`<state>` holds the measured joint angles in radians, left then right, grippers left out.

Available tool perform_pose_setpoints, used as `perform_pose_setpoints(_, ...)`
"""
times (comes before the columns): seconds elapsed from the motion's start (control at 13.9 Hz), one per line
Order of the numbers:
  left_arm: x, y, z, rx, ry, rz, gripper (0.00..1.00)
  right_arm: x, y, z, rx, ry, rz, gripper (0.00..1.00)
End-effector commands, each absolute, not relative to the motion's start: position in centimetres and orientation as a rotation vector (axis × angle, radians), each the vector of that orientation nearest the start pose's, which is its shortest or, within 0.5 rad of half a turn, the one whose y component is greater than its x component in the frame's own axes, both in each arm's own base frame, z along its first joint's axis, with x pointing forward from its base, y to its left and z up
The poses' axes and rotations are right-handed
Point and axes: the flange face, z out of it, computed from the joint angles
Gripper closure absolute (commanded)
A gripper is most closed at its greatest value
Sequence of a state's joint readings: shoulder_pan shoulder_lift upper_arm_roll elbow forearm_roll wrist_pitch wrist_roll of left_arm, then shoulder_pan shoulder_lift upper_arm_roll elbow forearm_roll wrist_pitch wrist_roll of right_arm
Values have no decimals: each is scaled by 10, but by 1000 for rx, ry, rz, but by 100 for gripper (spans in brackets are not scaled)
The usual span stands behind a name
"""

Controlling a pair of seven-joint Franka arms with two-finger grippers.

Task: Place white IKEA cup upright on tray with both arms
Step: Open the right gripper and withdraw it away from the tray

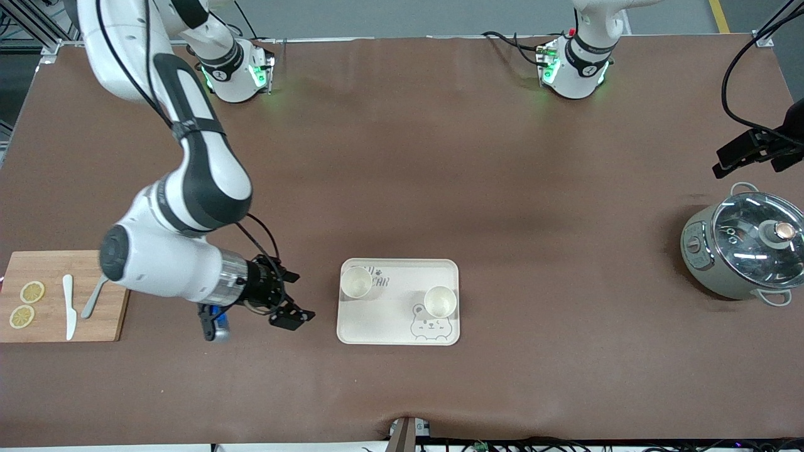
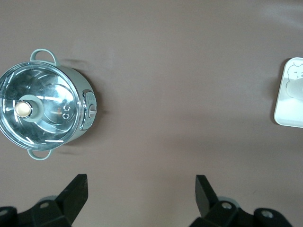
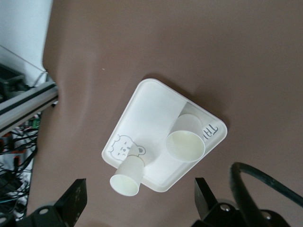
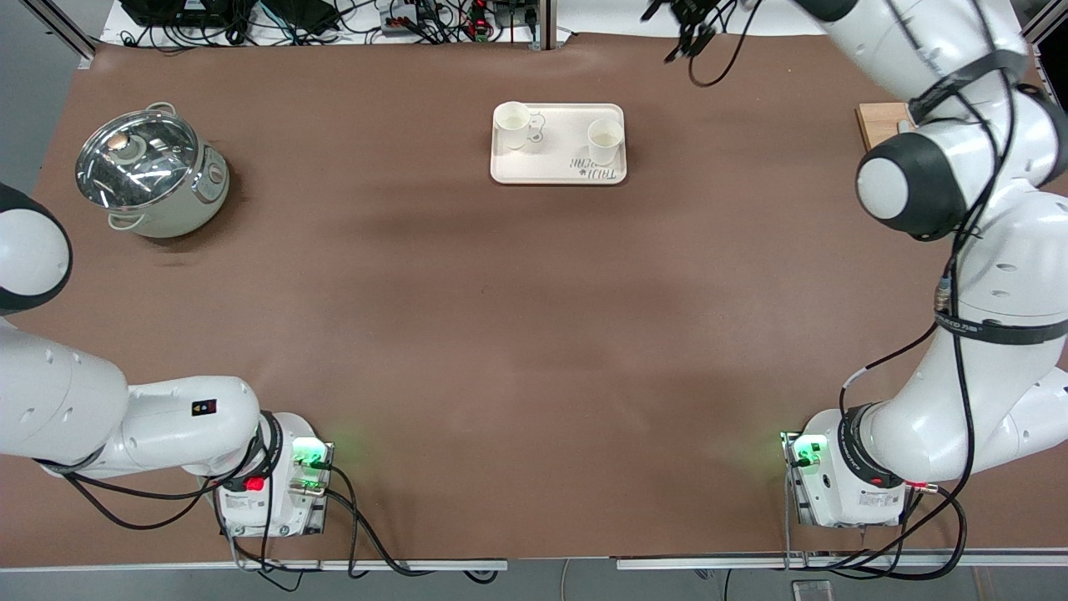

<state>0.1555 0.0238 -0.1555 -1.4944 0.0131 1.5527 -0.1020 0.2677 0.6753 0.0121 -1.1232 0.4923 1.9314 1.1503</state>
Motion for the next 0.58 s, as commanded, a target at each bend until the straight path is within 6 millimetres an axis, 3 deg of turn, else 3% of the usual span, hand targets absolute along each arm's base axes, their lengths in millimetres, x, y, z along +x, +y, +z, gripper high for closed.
perform_pose_setpoints(0.0, 561, 1, 650, -3141, -145, -68, 0, 707, 208, 485, -2365, 1287, 303, 0)
perform_pose_setpoints(0.22, 563, 0, 648, -3143, -150, -63, 0, 694, 163, 531, -2445, 1157, 253, 0)
perform_pose_setpoints(0.36, 563, 5, 648, -3142, -162, -63, 0, 685, 129, 551, -2549, 1106, 204, 0)
perform_pose_setpoints(0.5, 564, 8, 645, -3138, -162, -56, 0, 666, 107, 565, -2704, 969, 216, 0)
